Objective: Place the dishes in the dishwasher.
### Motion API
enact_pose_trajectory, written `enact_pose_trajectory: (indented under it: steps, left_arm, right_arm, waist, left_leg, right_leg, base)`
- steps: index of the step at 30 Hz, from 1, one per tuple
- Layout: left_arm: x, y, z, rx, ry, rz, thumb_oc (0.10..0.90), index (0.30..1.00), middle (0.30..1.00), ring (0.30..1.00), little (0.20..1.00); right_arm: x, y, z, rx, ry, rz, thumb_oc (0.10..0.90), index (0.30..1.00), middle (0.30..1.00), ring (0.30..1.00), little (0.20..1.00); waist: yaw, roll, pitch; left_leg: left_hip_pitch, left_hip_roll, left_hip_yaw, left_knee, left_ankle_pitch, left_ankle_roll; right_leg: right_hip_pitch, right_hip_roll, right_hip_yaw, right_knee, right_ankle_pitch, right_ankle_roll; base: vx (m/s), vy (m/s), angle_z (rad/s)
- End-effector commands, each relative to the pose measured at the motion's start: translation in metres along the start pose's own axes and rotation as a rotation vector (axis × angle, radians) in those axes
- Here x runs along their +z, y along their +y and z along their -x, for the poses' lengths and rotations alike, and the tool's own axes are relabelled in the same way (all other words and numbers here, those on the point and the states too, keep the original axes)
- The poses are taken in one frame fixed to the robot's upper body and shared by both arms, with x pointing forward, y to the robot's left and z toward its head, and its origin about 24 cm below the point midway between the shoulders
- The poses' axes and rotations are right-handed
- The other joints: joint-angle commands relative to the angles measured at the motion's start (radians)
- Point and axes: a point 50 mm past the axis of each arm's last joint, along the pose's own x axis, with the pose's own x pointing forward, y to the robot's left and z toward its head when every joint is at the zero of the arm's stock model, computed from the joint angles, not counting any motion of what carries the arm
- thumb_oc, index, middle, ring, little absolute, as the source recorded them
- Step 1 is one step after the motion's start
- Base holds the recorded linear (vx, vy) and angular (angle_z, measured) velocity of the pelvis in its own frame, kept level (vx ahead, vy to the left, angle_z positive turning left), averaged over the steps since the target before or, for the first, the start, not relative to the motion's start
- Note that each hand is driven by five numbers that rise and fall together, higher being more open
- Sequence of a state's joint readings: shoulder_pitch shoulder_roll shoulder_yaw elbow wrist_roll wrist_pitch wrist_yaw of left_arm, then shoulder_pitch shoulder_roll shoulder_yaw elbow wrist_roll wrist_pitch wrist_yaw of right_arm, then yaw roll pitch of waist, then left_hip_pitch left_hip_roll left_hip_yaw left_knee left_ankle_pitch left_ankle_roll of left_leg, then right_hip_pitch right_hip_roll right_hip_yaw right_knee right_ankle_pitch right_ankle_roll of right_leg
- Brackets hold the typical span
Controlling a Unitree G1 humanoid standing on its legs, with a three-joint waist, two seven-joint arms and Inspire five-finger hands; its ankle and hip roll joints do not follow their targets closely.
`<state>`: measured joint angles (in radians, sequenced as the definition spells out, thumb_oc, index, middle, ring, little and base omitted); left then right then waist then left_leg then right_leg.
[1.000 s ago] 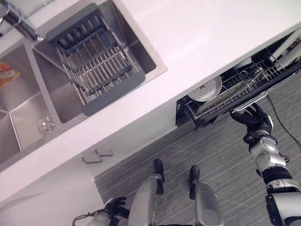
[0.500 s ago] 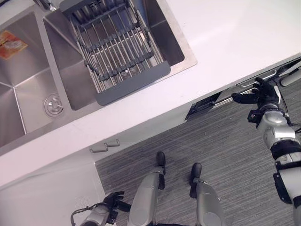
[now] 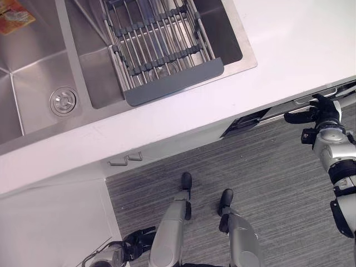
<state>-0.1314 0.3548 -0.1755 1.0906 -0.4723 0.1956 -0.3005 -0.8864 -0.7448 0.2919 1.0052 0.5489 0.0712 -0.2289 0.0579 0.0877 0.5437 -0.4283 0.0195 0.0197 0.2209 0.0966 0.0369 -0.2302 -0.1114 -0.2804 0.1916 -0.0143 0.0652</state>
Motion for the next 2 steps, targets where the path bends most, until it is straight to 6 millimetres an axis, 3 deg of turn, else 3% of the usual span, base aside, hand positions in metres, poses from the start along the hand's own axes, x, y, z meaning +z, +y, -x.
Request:
enact_pose_trajectory:
  steps: [1,2]
  left_arm:
    - [-0.015,0.015,0.009,-0.016,0.018,0.041,0.800,0.900,0.900,0.900,0.900]
    - [-0.015,0.011,0.008,-0.027,0.008,0.049,0.800,0.900,0.900,0.900,0.900]
  right_arm:
    - [0.093,0.047,0.017,0.272,-0.439,-0.093,0.800,0.900,0.900,0.900,0.900]
    - [0.062,0.051,0.019,0.291,-0.378,-0.115,0.800,0.900,0.900,0.900,0.900]
  waist:
    - [0.065,-0.028,-0.024]
    - [0.052,-0.026,-0.024]
  left_leg:
    - [0.088,0.030,0.009,0.079,-0.213,-0.042]
    - [0.099,0.033,0.010,0.079,-0.215,-0.043]
  right_leg:
    - [-0.023,-0.031,0.047,0.108,-0.106,0.027]
    - [-0.011,-0.030,0.048,0.108,-0.108,0.027]
  base:
    - [-0.06,0.042,0.04]
    - [-0.05,0.035,0.04]
